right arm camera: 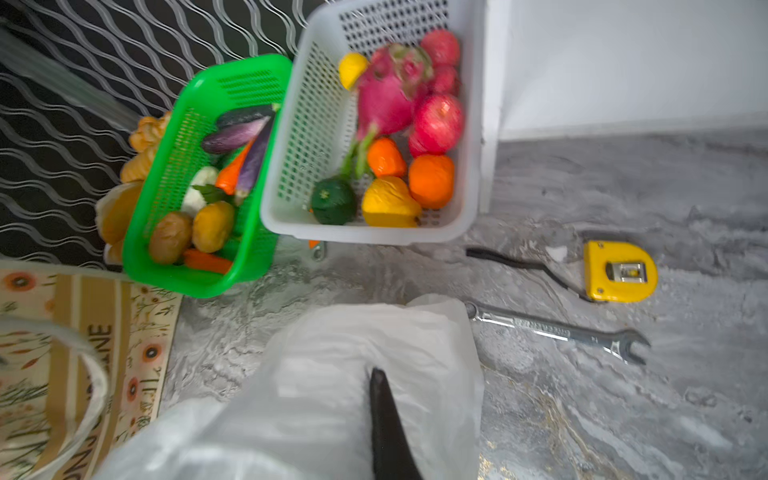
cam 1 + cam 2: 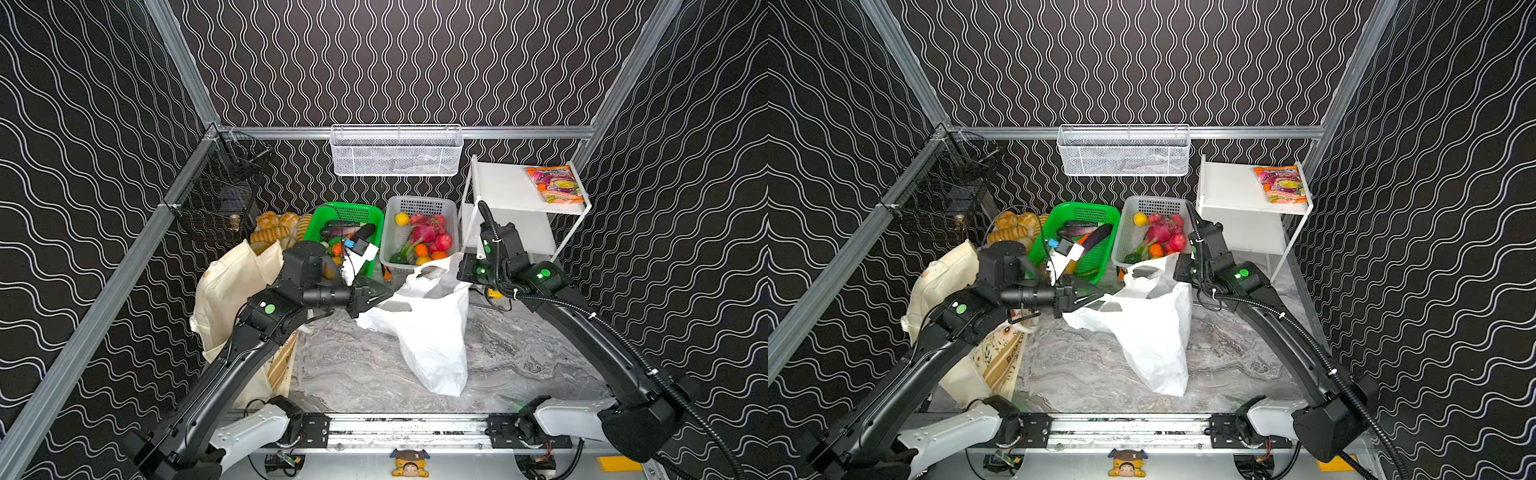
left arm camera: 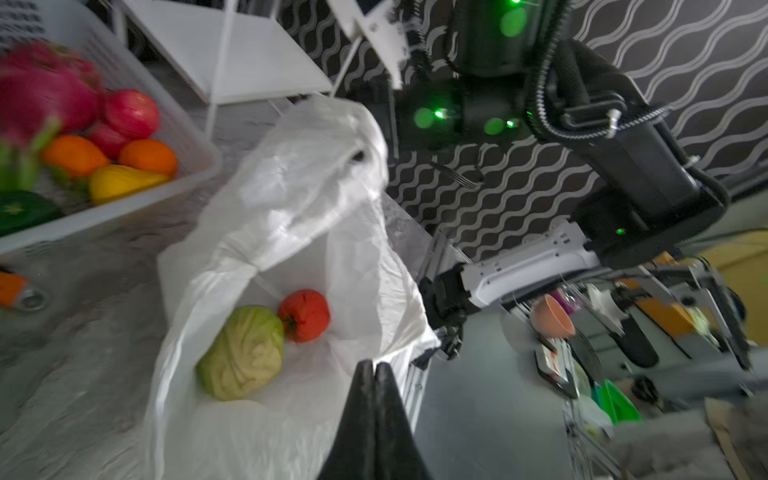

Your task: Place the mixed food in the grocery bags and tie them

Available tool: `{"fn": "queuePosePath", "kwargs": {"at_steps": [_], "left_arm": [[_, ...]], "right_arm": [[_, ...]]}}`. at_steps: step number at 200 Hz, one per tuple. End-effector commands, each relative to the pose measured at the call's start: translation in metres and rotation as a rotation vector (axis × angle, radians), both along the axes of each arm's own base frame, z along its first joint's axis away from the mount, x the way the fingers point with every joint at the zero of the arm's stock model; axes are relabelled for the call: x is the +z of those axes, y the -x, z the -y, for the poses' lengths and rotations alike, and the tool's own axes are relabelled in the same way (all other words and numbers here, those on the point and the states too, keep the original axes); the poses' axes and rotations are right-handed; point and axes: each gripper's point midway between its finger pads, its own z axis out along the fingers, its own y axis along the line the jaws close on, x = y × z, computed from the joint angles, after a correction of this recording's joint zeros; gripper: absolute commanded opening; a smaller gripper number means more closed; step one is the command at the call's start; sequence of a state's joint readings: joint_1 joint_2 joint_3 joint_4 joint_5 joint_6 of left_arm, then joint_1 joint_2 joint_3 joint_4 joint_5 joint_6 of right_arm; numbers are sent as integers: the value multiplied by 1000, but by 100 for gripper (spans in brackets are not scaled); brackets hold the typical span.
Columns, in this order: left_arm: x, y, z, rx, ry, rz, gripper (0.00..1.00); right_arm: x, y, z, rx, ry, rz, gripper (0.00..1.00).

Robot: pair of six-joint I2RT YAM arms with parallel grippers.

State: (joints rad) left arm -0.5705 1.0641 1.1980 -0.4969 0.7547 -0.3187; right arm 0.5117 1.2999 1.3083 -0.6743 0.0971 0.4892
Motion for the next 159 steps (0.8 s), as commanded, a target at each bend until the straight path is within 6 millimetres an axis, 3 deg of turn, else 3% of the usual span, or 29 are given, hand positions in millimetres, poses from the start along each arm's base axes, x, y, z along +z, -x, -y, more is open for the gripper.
{"fn": "queuePosePath", "kwargs": {"at_steps": [1, 16, 38, 53, 66, 72, 91, 137, 153, 159], "left_arm": [[-6, 22, 29, -124, -16, -13, 0], [-21, 28, 41, -154, -80, -16, 0], [-27, 31, 46, -167, -116, -3, 0], [-29, 30, 45, -166, -138, 11, 14], [-28, 26, 40, -140, -170, 42, 39], [-26, 24, 36, -117, -183, 58, 45], [-10, 17, 26, -47, -186, 139, 65], [44, 8, -1, 88, -181, 330, 75], [63, -6, -15, 203, -195, 389, 76], [69, -13, -23, 263, -208, 406, 76]], "right_arm": [[-10, 1, -6, -5, -98, -43, 4], [-15, 3, -6, -6, -106, -62, 6], [-12, 5, -11, 38, -106, -64, 8], [-11, 7, -14, 75, -103, -59, 7], [-14, 8, -14, 85, -93, -64, 6], [-16, 8, -12, 80, -83, -66, 6], [-18, 7, -5, 61, -75, -66, 5], [-16, 7, 0, 58, -105, -40, 4], [-16, 8, -1, 63, -107, -40, 4], [-17, 4, 9, 36, -107, -42, 5]]}}
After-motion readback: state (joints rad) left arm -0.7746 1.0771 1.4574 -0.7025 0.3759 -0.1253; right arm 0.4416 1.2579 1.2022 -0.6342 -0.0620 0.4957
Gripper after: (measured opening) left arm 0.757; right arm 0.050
